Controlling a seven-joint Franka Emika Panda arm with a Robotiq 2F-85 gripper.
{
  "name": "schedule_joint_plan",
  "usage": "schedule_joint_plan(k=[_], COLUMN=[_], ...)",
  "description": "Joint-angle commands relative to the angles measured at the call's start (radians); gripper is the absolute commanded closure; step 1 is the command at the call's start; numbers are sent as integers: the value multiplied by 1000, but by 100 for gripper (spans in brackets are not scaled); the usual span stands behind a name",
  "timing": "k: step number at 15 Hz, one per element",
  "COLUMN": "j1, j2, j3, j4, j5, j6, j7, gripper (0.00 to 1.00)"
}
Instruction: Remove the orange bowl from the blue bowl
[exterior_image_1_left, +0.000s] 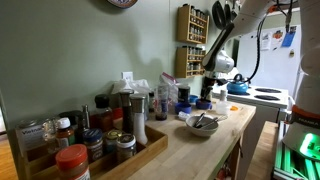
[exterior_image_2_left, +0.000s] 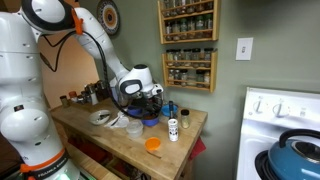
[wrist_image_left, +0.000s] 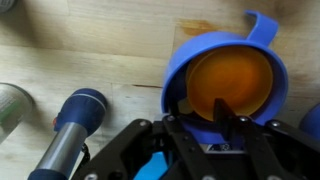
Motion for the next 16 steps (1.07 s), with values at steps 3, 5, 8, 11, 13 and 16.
schedule_joint_plan(k=[3, 5, 8, 11, 13, 16], j1=[27, 33, 40, 37, 30, 24], j2=[37, 49, 58, 43, 18, -9], j3=[-34, -39, -36, -22, -14, -13], j4=[-20, -21, -26, -33, -34, -34], j5=[-91, -109, -112, -90, -76, -69], j6=[66, 59, 45, 29, 25, 16], j7=[37, 37, 31, 15, 6, 0], gripper=[58, 61, 81, 100, 98, 98])
